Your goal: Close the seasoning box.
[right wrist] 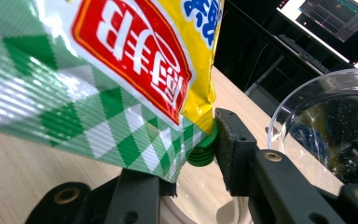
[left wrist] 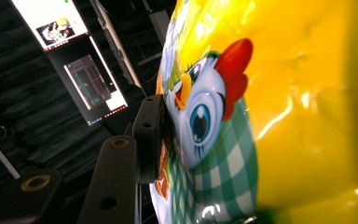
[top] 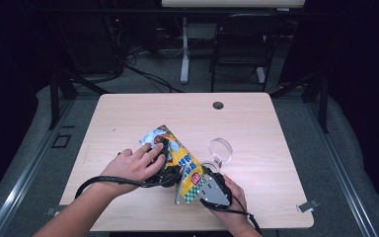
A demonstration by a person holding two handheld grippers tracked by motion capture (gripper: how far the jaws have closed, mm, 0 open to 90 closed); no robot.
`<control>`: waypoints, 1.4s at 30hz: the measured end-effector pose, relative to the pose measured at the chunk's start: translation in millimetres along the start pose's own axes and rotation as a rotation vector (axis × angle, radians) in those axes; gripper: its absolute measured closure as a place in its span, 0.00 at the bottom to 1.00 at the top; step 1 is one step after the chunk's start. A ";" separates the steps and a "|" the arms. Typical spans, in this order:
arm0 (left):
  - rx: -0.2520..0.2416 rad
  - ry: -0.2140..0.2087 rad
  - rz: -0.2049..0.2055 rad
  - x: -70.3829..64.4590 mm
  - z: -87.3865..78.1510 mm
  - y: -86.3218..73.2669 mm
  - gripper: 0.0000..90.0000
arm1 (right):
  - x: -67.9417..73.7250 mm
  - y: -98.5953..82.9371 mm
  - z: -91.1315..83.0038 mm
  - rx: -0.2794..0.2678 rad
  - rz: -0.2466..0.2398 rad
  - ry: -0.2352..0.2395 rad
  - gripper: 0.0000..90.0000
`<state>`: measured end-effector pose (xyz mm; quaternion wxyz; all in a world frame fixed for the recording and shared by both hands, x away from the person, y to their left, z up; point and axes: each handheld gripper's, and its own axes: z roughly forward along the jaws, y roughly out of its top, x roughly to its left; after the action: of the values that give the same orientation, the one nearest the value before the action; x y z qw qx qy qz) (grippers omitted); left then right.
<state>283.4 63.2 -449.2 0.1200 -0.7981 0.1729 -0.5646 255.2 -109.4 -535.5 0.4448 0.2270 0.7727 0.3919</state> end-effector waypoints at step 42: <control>0.015 0.002 0.030 4.1 -4.5 -0.4 0.70 | 2.0 3.0 0.1 -0.011 0.006 0.016 0.79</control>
<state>280.4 61.9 -444.0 0.1344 -0.7938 0.1808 -0.5649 254.3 -106.2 -534.1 0.4387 0.2238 0.7734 0.3991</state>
